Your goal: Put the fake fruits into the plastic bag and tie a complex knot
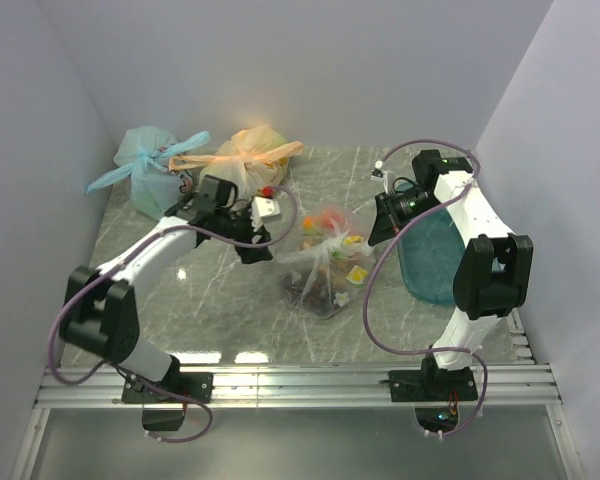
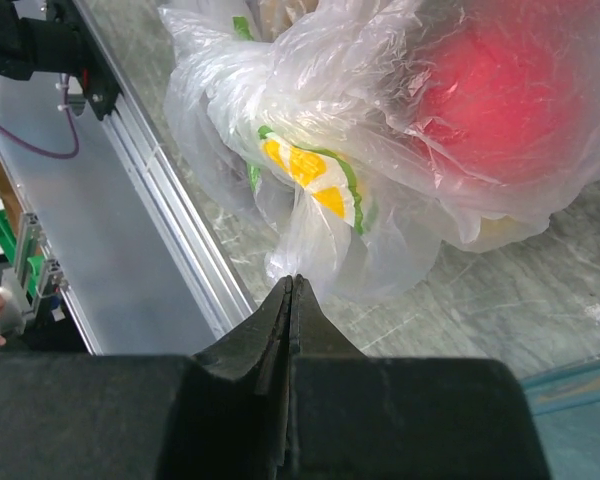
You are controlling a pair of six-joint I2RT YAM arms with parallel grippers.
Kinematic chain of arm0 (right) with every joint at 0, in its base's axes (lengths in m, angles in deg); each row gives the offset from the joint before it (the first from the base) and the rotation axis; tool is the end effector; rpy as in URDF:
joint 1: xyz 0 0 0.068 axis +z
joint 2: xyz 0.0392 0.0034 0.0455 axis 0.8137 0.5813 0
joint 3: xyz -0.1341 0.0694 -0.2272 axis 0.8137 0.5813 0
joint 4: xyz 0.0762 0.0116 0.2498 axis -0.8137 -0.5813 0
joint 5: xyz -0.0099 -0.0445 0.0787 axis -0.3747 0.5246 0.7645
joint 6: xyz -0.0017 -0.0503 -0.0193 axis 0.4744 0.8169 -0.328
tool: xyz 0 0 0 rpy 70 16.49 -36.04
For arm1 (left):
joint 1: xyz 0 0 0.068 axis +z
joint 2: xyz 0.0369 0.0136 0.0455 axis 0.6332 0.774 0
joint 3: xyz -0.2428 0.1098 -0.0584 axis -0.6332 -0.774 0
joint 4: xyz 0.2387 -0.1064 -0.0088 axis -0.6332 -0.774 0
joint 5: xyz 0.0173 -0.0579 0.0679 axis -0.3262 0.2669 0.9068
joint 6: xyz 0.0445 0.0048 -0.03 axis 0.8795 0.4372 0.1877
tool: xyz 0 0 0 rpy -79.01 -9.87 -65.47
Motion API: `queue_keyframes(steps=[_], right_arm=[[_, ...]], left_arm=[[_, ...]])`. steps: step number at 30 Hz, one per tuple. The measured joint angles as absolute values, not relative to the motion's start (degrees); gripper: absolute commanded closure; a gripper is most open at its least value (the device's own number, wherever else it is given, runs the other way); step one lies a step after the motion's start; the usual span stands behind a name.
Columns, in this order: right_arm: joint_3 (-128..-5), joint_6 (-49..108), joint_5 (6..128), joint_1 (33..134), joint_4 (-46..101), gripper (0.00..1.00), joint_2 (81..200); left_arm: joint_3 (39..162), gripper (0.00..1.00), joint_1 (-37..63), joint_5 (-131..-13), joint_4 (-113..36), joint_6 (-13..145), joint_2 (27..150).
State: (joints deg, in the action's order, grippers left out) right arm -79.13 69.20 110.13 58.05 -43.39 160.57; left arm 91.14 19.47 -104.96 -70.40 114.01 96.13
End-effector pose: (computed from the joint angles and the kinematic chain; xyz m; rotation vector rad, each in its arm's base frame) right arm 0.3300 0.0482 0.2791 -0.8622 2.4499 1.1609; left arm 0.2780 -0.1251 0.2674 1.3426 1.8532 -0.7295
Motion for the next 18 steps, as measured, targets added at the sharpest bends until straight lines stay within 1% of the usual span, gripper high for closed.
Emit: queue_keyframes(steps=[4, 10, 12, 14, 16, 17, 18], right_arm=[[-79.13, 69.15, 109.81, 58.05, -43.44, 1.00, 160.57], [-79.13, 68.96, 109.83, 58.03, -43.42, 1.00, 160.54], [-79.13, 68.94, 109.85, 58.03, -43.44, 1.00, 160.54], [-79.13, 68.94, 109.85, 58.03, -43.46, 1.00, 160.54], [-79.13, 68.94, 109.85, 58.03, -43.46, 1.00, 160.57], [-79.16, 68.94, 109.89, 58.03, -43.48, 1.00, 160.57], [-79.16, 68.94, 109.92, 58.03, -43.48, 1.00, 160.57]], left_arm=[[93.15, 0.23, 15.25, -103.93, -66.42, 116.30, 102.91], [95.14, 0.22, 11.69, -102.88, -64.89, 120.52, 108.35], [96.02, 0.23, 10.91, -102.73, -64.39, 121.70, 109.42], [96.67, 0.27, 10.40, -102.75, -63.89, 122.27, 110.14], [97.59, 0.40, 10.03, -102.77, -63.93, 122.82, 111.10], [98.31, 0.48, 9.88, -102.77, -64.04, 123.10, 111.84], [99.12, 0.59, 9.77, -102.73, -64.17, 123.27, 112.74]])
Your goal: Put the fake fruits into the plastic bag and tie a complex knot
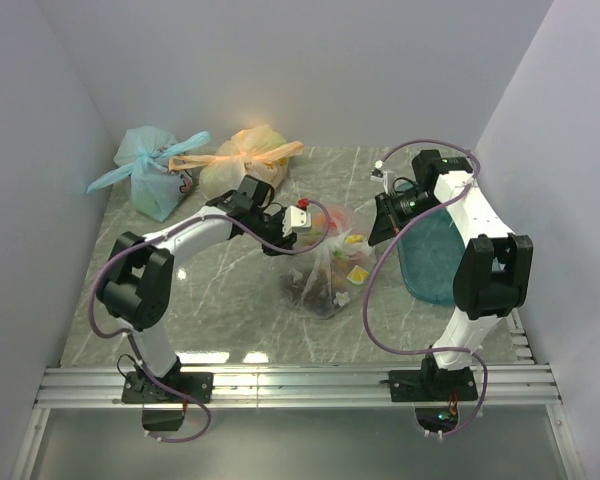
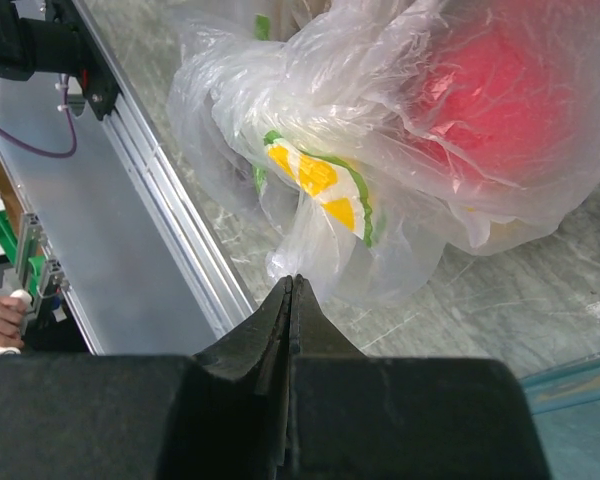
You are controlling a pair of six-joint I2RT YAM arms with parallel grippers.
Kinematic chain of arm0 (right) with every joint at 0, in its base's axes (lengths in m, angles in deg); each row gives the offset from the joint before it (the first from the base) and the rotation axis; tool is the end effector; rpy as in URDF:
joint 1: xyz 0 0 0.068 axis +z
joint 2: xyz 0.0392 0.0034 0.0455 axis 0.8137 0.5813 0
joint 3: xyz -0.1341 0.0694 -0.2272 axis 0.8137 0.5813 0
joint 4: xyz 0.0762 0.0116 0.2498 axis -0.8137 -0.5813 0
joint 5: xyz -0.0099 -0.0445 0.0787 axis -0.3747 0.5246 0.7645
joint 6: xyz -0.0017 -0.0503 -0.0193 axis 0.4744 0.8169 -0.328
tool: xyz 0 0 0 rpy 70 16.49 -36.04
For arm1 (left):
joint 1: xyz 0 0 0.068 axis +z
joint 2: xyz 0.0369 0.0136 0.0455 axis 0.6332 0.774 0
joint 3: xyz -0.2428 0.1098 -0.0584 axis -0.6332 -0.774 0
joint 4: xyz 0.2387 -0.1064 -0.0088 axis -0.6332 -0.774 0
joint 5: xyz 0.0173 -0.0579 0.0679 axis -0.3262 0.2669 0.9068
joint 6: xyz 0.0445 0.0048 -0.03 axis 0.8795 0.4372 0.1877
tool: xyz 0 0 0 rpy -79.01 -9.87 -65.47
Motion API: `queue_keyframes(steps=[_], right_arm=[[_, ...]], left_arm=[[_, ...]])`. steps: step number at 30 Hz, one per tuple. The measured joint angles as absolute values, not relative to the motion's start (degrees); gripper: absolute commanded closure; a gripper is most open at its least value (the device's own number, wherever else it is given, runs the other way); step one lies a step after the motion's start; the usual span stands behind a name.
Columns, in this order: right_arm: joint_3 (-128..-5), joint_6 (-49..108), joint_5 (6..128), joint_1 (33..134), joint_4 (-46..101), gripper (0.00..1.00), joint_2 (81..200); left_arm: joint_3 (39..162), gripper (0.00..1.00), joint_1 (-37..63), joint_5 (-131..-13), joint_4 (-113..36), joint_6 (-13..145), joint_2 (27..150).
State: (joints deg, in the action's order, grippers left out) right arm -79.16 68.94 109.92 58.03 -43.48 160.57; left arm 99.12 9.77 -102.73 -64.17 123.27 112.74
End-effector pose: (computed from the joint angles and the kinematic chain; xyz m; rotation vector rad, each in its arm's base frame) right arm 0.3299 0.0480 0.2791 -0.8569 2.4568 1.1586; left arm 0.3109 -0.2018 0.2246 1.6388 1.6685 -0.7076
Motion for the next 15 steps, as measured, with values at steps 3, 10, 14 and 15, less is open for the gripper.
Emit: queue_keyframes(steps=[3, 10, 14, 15], right_arm=[[-79.42, 68.96, 109.89, 57.92, -43.57, 1.00, 160.61], [-81.30, 69.07, 109.37, 56.48, -43.68, 1.00, 160.98], [-81.52, 69.46, 110.55, 55.47, -43.35, 1.00, 160.98], [-81.52, 69.55, 111.23, 55.56, -43.35, 1.00, 160.98]], left_arm=[[101.09, 0.97, 9.68, -102.60, -64.74, 123.54, 115.08], [100.39, 0.99, 13.75, -102.66, -68.35, 121.85, 114.16], [97.33, 1.00, 21.99, -104.63, -73.11, 121.81, 107.69], [96.65, 1.00, 24.17, -105.59, -74.81, 121.98, 105.05]])
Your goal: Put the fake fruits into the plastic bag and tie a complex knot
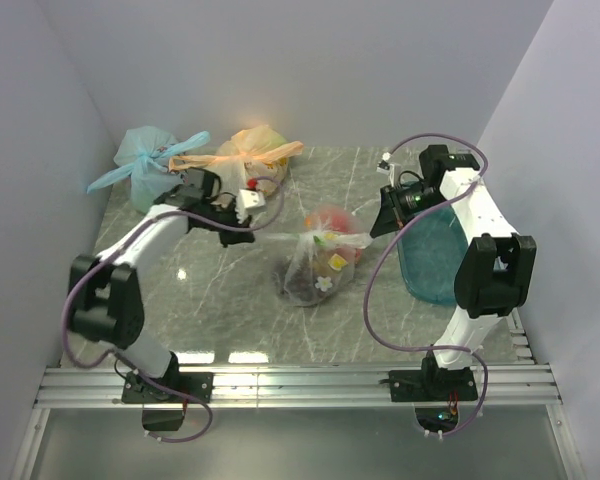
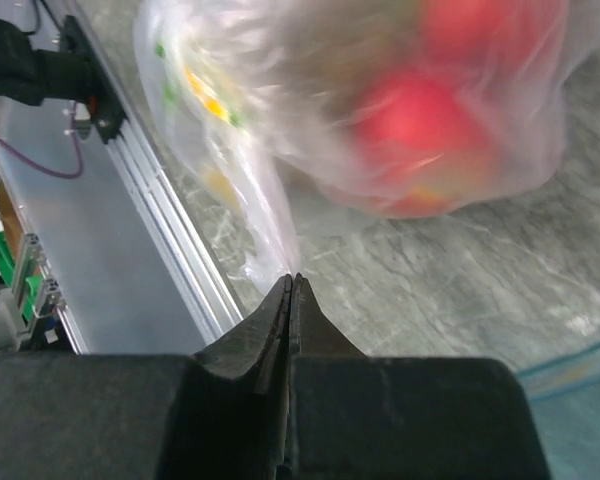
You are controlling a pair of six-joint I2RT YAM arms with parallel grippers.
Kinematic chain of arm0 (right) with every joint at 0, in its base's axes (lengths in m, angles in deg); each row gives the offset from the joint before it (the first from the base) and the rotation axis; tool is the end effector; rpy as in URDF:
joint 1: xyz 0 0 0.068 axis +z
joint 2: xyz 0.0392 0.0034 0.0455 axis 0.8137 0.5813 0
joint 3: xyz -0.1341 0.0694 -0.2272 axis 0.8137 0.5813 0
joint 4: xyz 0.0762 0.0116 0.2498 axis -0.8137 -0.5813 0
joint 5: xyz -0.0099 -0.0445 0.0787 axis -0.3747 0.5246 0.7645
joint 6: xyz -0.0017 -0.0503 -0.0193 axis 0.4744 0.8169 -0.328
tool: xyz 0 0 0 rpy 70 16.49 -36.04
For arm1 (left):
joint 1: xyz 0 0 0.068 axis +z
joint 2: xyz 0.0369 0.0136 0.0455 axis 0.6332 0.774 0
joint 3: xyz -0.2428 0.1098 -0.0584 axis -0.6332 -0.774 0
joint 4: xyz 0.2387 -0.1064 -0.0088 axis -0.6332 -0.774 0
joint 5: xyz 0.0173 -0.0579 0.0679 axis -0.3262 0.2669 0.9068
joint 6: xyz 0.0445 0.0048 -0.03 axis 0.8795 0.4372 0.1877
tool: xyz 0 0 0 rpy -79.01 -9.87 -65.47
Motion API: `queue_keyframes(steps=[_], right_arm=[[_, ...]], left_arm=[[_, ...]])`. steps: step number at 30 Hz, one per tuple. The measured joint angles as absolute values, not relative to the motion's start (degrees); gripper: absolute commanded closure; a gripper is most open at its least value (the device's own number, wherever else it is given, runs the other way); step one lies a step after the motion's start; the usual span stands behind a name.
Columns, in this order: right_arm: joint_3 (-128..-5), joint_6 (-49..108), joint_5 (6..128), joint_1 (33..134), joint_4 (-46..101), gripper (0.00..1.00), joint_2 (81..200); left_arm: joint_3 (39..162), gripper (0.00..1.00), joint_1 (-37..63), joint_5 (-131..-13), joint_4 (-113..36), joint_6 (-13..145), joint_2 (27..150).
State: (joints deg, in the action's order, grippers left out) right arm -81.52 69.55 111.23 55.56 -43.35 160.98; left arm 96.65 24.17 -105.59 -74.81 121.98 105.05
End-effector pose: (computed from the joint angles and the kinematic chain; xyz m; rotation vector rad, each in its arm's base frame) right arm 0.3367 0.0344 0.2883 -0.8218 2.4084 1.1430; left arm 0.3137 -0.1094 0.2463 1.3874 1.9060 -0.7022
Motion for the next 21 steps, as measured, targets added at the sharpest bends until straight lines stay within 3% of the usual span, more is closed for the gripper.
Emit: queue_keyframes(steps=[6, 14, 15, 16, 17, 18, 19, 21], right_arm=[[-81.52, 71.14, 114.24, 56.04, -43.94, 1.00, 160.98], [-77.43, 74.07, 107.99, 54.01, -44.01, 0.99, 160.43], [-76.82, 74.07, 107.53, 54.53, -43.74, 0.88, 160.61], [-76.80, 73.99, 107.21, 55.08, -43.87, 0.77, 160.89], [-76.91, 73.83, 107.23, 55.78, -43.55, 0.53, 161.13], [-77.08, 73.18, 107.29, 56.37, -43.26, 0.37, 161.20], [-77.34, 72.70, 107.21, 56.89, -42.80, 0.29, 161.20], [-78.52, 71.30, 106.77, 58.42, -40.97, 0.25, 161.13]], left_arm=[[96.04, 1.00, 30.36, -107.32, -84.85, 125.55, 91.98], [90.75, 0.98, 36.24, -100.54, -91.08, 127.69, 87.28], [89.83, 0.81, 35.87, -100.48, -90.92, 127.49, 87.54], [89.20, 0.75, 35.32, -100.43, -90.86, 127.51, 88.00], [89.11, 0.69, 34.75, -100.52, -90.73, 127.06, 88.55], [89.11, 0.65, 34.16, -100.61, -89.85, 126.27, 89.14], [89.11, 0.56, 33.70, -100.89, -88.48, 125.26, 89.59], [89.11, 0.46, 33.20, -101.29, -86.38, 123.78, 89.81]])
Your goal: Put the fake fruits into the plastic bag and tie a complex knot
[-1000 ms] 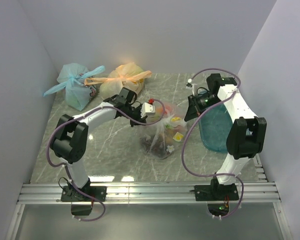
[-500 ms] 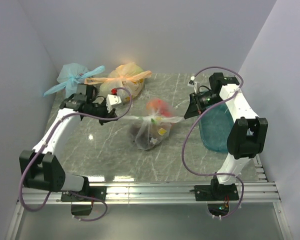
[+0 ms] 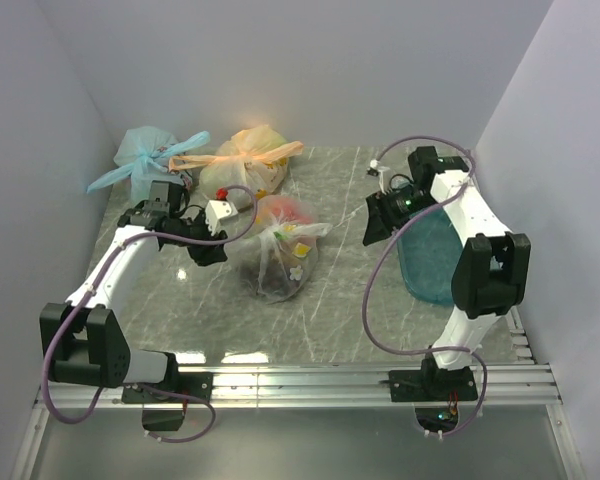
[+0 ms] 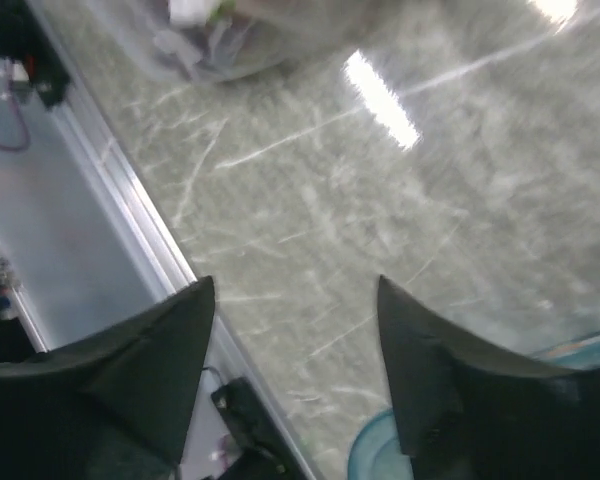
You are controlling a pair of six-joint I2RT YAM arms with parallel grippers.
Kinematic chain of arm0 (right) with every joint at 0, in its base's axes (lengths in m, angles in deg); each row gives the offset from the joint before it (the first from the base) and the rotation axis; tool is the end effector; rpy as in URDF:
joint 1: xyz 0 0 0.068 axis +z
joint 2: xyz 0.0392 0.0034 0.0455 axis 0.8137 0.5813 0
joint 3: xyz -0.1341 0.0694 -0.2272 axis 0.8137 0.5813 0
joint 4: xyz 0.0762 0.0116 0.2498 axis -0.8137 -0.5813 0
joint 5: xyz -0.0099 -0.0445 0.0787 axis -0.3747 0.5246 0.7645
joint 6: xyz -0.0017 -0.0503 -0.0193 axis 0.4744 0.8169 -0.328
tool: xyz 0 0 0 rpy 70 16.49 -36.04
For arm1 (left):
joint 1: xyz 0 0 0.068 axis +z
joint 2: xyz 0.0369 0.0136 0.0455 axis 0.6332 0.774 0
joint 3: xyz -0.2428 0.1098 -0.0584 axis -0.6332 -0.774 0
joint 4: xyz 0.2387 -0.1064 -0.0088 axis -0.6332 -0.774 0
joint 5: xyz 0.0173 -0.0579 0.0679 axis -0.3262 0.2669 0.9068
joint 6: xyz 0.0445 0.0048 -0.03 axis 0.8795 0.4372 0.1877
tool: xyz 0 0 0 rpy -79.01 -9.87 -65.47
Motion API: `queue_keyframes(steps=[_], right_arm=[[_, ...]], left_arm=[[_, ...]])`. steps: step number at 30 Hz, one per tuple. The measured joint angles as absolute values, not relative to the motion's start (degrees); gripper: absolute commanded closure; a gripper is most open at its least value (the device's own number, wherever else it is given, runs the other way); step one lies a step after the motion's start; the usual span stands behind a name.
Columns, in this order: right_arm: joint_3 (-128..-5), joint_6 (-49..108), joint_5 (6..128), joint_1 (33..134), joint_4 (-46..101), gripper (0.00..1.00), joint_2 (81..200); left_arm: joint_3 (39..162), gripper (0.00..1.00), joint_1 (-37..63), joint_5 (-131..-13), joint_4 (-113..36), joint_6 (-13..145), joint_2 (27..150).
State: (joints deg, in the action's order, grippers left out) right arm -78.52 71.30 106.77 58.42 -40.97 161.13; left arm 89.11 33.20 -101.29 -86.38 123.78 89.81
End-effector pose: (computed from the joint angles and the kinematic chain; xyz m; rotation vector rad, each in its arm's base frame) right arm 0.3346 0.0493 0.2721 -0.9297 2.4469 1.0663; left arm 0.2567 -0.0492 0.2685 1.2484 2.0737 -0.5685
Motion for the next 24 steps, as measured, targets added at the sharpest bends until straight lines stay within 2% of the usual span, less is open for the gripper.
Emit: queue_keyframes(steps=[2, 3, 6, 14, 21, 24], right_arm=[[-80.51, 70.03, 104.54, 60.13, -38.63, 0.24, 161.13], [-81.87, 69.46, 103.05, 61.33, -37.45, 0.22, 161.13], [-85.58, 69.66, 98.51, 65.88, -33.69, 0.20, 161.13], [-94.22, 79.03, 88.58, 78.40, -30.56, 0.18, 162.66], [-95.70, 86.77, 83.14, 84.32, -32.22, 0.25, 168.04], [-95.68, 88.54, 81.15, 85.66, -33.19, 0.31, 171.01]], left_arm=[[89.11, 0.40, 33.13, -101.59, -84.50, 122.73, 89.79], [89.13, 0.29, 33.13, -101.70, -83.73, 122.36, 89.79], [89.44, 0.26, 33.13, -101.66, -82.88, 121.70, 89.79], [92.19, 0.22, 33.72, -101.07, -81.35, 119.06, 89.62], [91.73, 0.21, 35.76, -99.67, -77.92, 113.44, 88.39], [91.01, 0.21, 35.78, -99.15, -77.35, 112.24, 87.41]])
